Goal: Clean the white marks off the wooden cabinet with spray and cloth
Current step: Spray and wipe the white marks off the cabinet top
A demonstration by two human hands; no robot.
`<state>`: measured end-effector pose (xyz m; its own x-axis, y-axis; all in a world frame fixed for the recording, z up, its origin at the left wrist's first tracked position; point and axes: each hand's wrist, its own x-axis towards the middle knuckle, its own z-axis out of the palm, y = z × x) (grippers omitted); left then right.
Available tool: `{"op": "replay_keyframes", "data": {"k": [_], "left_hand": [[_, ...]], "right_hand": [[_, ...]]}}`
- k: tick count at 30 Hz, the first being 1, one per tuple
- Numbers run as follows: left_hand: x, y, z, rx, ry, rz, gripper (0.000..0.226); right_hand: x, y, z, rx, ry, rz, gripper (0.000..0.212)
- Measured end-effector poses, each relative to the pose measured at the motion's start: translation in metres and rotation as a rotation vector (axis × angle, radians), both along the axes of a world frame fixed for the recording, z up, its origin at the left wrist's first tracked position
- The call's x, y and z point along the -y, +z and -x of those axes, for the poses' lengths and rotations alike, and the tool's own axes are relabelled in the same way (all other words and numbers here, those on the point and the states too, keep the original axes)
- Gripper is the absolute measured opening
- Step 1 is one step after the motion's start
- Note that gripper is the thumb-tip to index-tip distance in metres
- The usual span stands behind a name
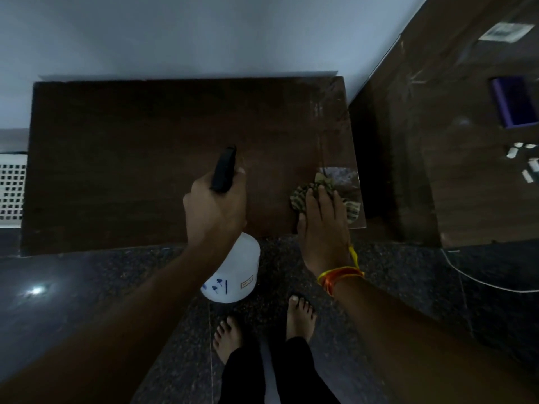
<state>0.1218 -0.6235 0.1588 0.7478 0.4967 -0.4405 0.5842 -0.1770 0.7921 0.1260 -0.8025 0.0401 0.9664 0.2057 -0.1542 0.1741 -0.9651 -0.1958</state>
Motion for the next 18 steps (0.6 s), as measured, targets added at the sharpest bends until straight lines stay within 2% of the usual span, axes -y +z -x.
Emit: {"op": "replay_keyframes", "data": {"k": [10, 18], "left_hand": [[0.028, 0.001, -0.005, -0.003, 0.028, 0.011, 0.028], [0.04, 0.005, -0.008, -0.009, 0.03, 0.019, 0.028]], "right_hand": [[0.006, -0.001, -0.024, 0.036, -0.024, -0.05, 0.055], [0.047, -0.003, -0.019, 0.056, -0.04, 0.01, 0.053]]}}
